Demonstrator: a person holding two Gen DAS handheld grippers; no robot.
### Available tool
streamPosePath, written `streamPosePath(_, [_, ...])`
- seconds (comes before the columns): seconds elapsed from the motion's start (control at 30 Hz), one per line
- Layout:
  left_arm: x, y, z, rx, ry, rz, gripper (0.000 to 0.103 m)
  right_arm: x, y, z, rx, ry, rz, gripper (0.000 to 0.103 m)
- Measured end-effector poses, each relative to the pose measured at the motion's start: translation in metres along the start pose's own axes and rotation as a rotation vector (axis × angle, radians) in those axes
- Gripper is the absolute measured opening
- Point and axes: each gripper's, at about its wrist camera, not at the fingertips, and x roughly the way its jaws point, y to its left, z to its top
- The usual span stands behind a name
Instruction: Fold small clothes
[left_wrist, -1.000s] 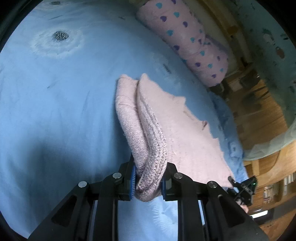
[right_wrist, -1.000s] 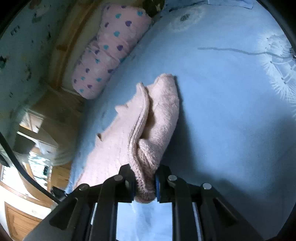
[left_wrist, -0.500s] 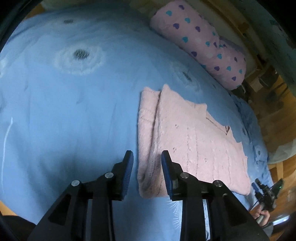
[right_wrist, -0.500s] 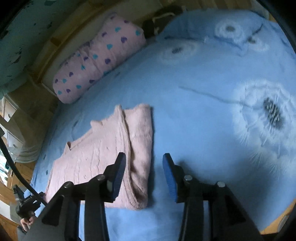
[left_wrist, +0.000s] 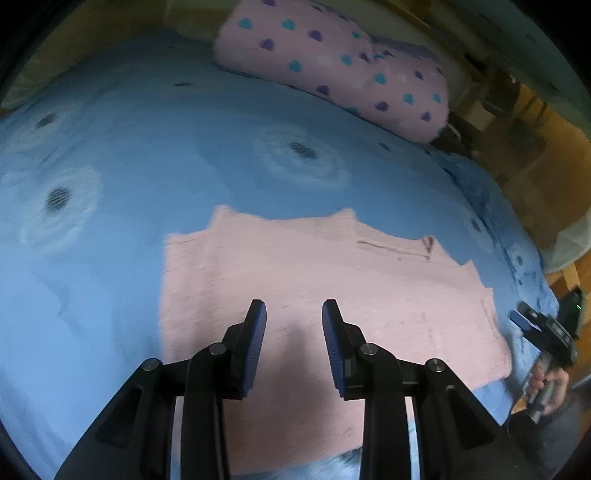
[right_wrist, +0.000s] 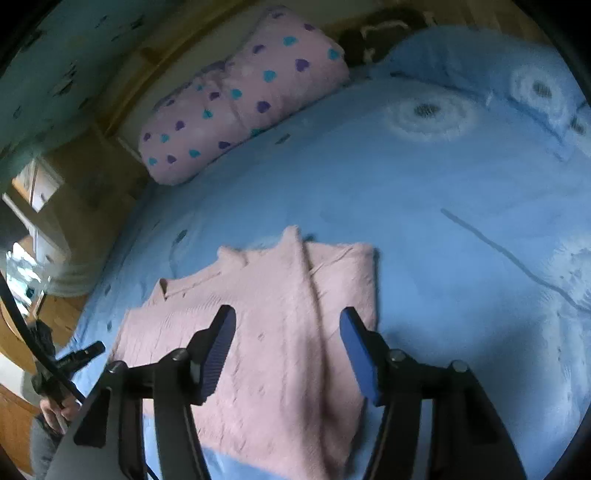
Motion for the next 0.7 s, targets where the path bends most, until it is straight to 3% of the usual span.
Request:
streamPosePath(0.1, [0.011, -0.027, 0.003, 0.049, 0.013, -0.022, 0.024, 0.007, -0.027, 0.011, 0.058, 0.017, 0.044, 0.074])
streamPosePath(0.17, [0.021, -0.052, 0.003, 0.107, 0.023, -0.032, 0.024, 0.013, -0.046, 0.012, 0.104, 0.053, 0.085, 0.076])
streamPosePath(0.3, [0.042, -0.082, 0.001, 0.135, 0.050, -0.069, 0.025, 0.028, -0.069, 0.005, 0.190, 0.194, 0.144, 0.081])
streamPosePath(0.33, [0.048, -0.089, -0.001, 0.139, 0.059, -0.087, 0.025, 0.028, -0.066, 0.002, 0.168, 0.209, 0.145, 0.081])
streamPosePath(0.47, [0.059, -0.106, -0.011, 0.186, 0.085, -0.094, 0.025, 0.034, -0.044, -0.006, 0.053, 0.276, 0.193, 0.102])
streamPosePath(0.6, [0.065, -0.112, -0.017, 0.208, 0.100, -0.099, 0.025, 0.057, -0.021, -0.007, -0.064, 0.365, 0.201, 0.103])
streamPosePath(0.7, [0.067, -0.111, -0.021, 0.213, 0.107, -0.092, 0.025, 0.072, -0.015, 0.002, -0.064, 0.392, 0.251, 0.103])
